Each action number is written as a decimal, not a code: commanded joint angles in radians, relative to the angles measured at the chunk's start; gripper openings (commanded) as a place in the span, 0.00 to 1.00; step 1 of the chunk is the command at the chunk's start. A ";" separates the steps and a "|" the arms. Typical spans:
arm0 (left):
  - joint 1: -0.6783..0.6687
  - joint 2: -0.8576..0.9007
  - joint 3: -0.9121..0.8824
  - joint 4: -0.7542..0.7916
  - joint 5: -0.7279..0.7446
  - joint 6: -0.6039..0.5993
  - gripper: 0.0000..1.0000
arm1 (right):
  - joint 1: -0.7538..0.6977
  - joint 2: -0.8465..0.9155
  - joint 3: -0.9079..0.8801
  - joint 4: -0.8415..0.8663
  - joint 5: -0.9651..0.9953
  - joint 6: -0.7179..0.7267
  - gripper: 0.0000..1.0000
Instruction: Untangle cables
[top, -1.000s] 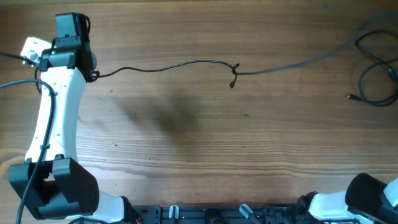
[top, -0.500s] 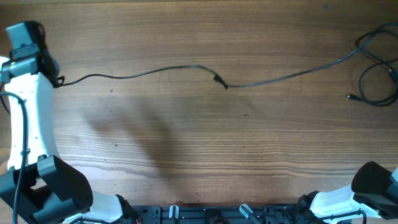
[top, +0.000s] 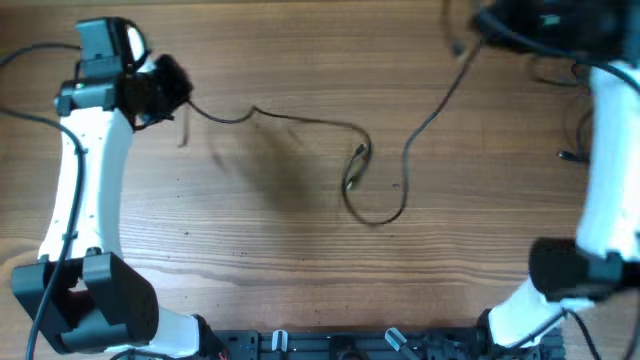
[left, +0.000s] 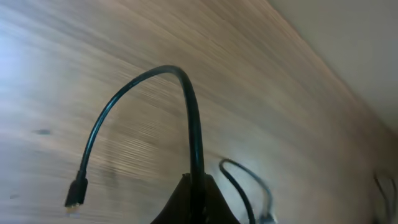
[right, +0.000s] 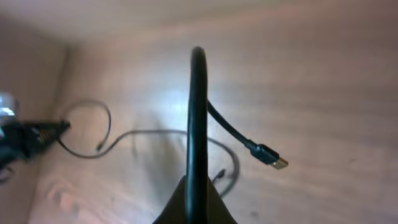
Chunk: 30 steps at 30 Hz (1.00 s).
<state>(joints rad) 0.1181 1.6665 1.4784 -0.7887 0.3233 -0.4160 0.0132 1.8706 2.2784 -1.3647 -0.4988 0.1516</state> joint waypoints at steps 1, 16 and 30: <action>-0.056 0.006 0.007 -0.008 0.128 0.100 0.04 | 0.089 0.143 0.004 -0.021 0.076 -0.010 0.04; -0.090 0.006 0.007 -0.028 -0.037 0.094 0.56 | 0.122 0.306 0.004 -0.227 0.116 -0.183 0.62; -0.085 0.006 0.007 -0.031 -0.127 0.034 0.63 | 0.339 0.001 -0.119 -0.244 0.270 0.092 0.58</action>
<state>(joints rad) 0.0288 1.6665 1.4784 -0.8192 0.2092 -0.3691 0.3000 1.9697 2.2604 -1.6043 -0.2741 0.1249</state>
